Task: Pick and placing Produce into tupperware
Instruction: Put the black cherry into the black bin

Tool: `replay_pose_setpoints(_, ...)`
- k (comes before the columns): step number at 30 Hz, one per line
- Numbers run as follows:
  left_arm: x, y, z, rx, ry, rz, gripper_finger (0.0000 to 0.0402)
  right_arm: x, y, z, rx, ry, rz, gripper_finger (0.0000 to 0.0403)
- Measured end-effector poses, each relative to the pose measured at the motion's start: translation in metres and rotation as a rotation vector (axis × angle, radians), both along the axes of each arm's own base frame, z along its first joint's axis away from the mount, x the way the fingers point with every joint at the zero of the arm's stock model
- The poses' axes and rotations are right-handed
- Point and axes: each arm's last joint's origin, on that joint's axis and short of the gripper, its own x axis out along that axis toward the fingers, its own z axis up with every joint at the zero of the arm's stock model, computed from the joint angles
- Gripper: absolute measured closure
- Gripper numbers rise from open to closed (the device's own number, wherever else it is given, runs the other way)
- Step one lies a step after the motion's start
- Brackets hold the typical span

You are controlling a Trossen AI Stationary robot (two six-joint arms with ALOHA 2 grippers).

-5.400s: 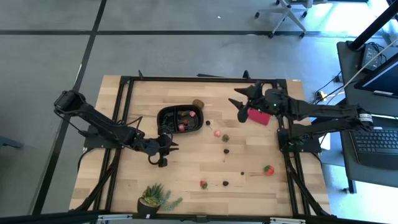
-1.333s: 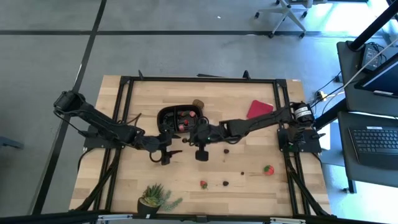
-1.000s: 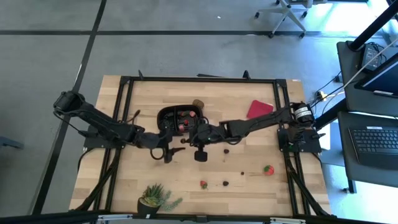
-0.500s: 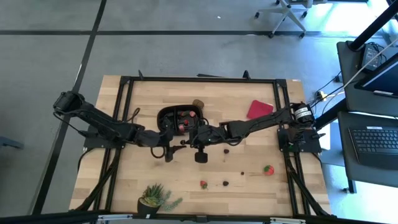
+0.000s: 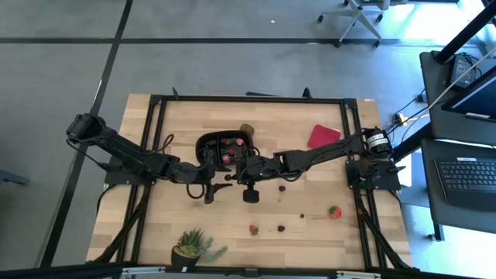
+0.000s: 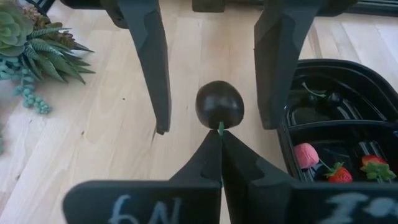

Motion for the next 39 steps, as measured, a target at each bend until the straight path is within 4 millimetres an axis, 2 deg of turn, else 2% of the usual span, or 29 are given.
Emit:
replay_pose_setpoints(24,0.0005,-0.0002,-0.0018,-0.003,0.007,0.010,0.0176,0.0007,0.0001,0.0010,0.000,-0.013,0.002,0.0403)
replay_pose_setpoints(28,0.0005,-0.0002,-0.0018,-0.003,0.007,0.009,0.0205,0.0007,0.0001,0.0010,0.000,-0.013,0.001,0.0403)
replay_pose_setpoints(36,0.0005,-0.0002,-0.0018,0.015,0.009,0.000,0.0290,0.0002,0.0000,0.0003,0.001,-0.003,0.000,0.0403)
replay_pose_setpoints(39,0.0005,-0.0004,-0.0019,0.017,0.011,-0.008,0.0304,0.0000,0.0000,0.0000,0.001,0.000,-0.001,0.0403)
